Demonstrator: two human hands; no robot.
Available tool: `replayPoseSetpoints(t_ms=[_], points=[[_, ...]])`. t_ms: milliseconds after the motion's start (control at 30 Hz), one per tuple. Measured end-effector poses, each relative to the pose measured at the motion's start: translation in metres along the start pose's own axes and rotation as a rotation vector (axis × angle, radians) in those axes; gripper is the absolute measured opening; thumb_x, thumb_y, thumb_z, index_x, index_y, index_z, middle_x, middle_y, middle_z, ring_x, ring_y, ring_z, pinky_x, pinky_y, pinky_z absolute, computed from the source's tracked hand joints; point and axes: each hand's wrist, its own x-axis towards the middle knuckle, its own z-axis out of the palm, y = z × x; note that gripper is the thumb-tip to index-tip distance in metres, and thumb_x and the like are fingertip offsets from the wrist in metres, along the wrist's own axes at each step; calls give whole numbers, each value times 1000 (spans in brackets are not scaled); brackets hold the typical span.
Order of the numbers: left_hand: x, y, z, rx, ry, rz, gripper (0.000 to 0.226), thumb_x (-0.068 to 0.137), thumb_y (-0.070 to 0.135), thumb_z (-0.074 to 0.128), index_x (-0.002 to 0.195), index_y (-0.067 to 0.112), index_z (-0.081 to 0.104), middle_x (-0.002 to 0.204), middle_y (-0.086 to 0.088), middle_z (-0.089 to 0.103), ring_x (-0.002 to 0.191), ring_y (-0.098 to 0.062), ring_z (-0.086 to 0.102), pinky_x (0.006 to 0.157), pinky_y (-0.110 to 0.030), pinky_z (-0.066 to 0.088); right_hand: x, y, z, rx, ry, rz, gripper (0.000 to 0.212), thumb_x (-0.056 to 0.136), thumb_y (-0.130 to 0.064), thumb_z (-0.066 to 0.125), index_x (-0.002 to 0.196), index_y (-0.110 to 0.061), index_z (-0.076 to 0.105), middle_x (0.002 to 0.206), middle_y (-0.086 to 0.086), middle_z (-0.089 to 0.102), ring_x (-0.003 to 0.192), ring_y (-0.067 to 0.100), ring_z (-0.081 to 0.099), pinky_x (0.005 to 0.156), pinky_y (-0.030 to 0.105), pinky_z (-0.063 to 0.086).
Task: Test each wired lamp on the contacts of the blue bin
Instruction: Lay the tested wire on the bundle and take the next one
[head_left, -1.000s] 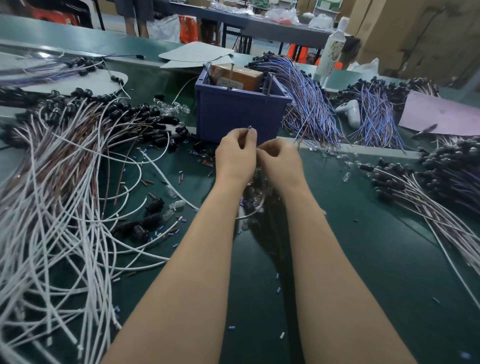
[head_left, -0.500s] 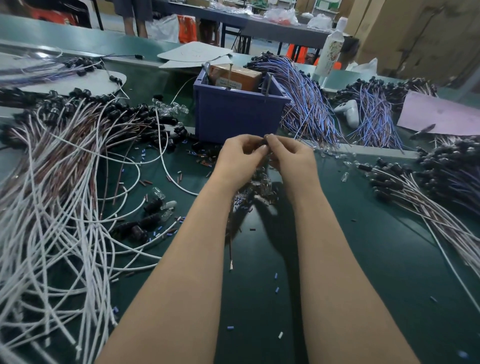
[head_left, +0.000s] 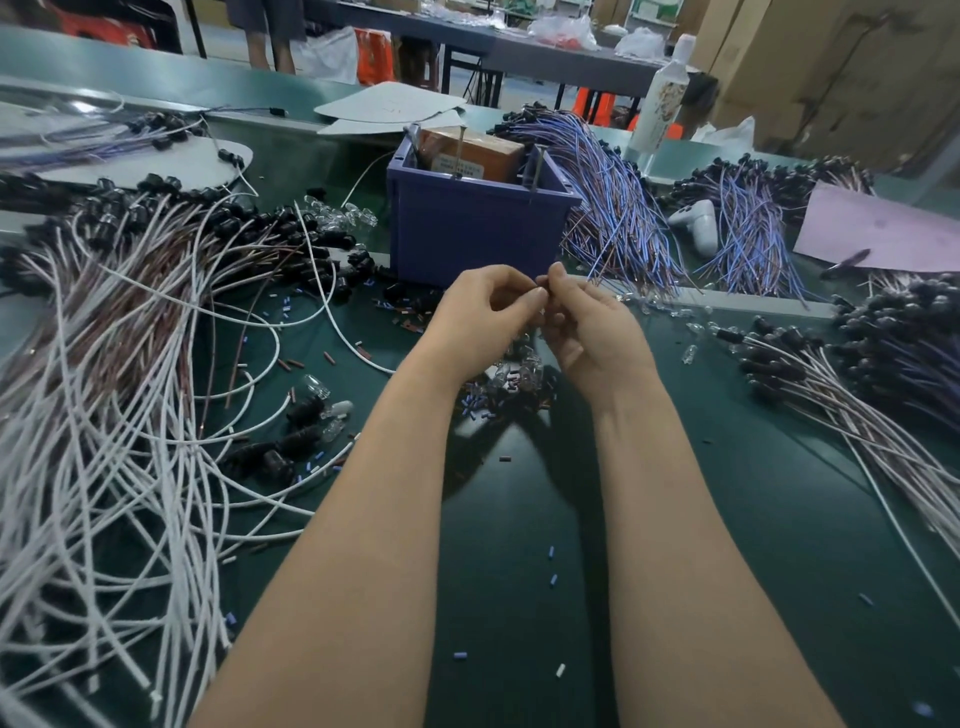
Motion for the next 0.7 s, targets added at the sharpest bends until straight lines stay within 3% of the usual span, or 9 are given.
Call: replayPoseSetpoints(t_ms=[67, 133, 233, 267, 333, 467, 533, 600, 700], points=[[-2, 1, -3, -39, -3, 14, 13, 92, 16, 60, 97, 6, 66, 74, 2, 67, 61, 5, 58, 64, -12, 46, 1, 1, 4, 139, 0, 105, 25, 94, -15, 55, 72, -5, 60, 63, 4, 53, 55, 11, 50, 59, 17, 43], [-2, 1, -5, 1, 9, -2, 12, 92, 16, 60, 96, 7, 66, 76, 1, 67, 65, 1, 60, 66, -15, 47, -1, 4, 11, 72, 47, 56, 25, 95, -14, 55, 73, -3, 60, 62, 4, 53, 56, 11, 51, 57, 17, 46], [1, 3, -1, 213, 71, -29, 12, 92, 22, 59, 93, 12, 66, 88, -3, 71, 84, -14, 65, 78, -27, 50, -6, 9, 15, -668, 222, -335, 20, 94, -21, 58, 80, -8, 60, 66, -6, 57, 62, 7, 53, 61, 17, 42], [2, 5, 0, 246, 89, -28, 11, 92, 23, 59, 92, 13, 65, 90, -3, 71, 85, -16, 64, 78, -26, 50, -6, 9, 15, -771, 253, -413, 19, 94, -24, 58, 81, -10, 60, 68, -7, 56, 66, 7, 53, 64, 18, 40], [2, 9, 0, 250, 88, -11, 10, 91, 23, 60, 90, 15, 64, 89, -2, 70, 84, -16, 64, 78, -27, 50, -5, 8, 13, -668, 252, -397, 18, 95, -23, 57, 84, -9, 60, 68, -7, 56, 64, 6, 53, 64, 19, 42], [-1, 15, 0, 216, -13, 2, 11, 91, 23, 60, 90, 13, 64, 89, -5, 70, 86, -19, 65, 85, -36, 52, -5, 6, 14, -7, 171, -78, 24, 97, -12, 53, 73, -6, 55, 45, -8, 49, 36, 0, 41, 40, 14, 35], [-2, 15, -3, 242, -61, -22, 11, 91, 24, 61, 90, 14, 63, 87, -4, 69, 84, -19, 63, 85, -37, 52, -3, 2, 3, 80, 251, -11, 28, 98, -15, 51, 71, -9, 53, 47, -7, 44, 36, 2, 36, 39, 15, 30], [-2, 17, -8, 290, -74, -43, 13, 91, 26, 60, 90, 14, 62, 86, -4, 69, 84, -19, 63, 84, -36, 52, -1, -5, -12, -45, 368, -48, 28, 98, -20, 51, 71, -11, 53, 58, -3, 41, 46, 5, 34, 45, 17, 27], [2, 23, -10, 305, 150, -32, 19, 93, 28, 58, 95, 11, 64, 93, -7, 70, 90, -21, 63, 83, -32, 50, -4, -7, -13, -651, 350, -187, 20, 94, -20, 56, 80, -9, 64, 71, 1, 59, 63, 9, 50, 56, 18, 43]])
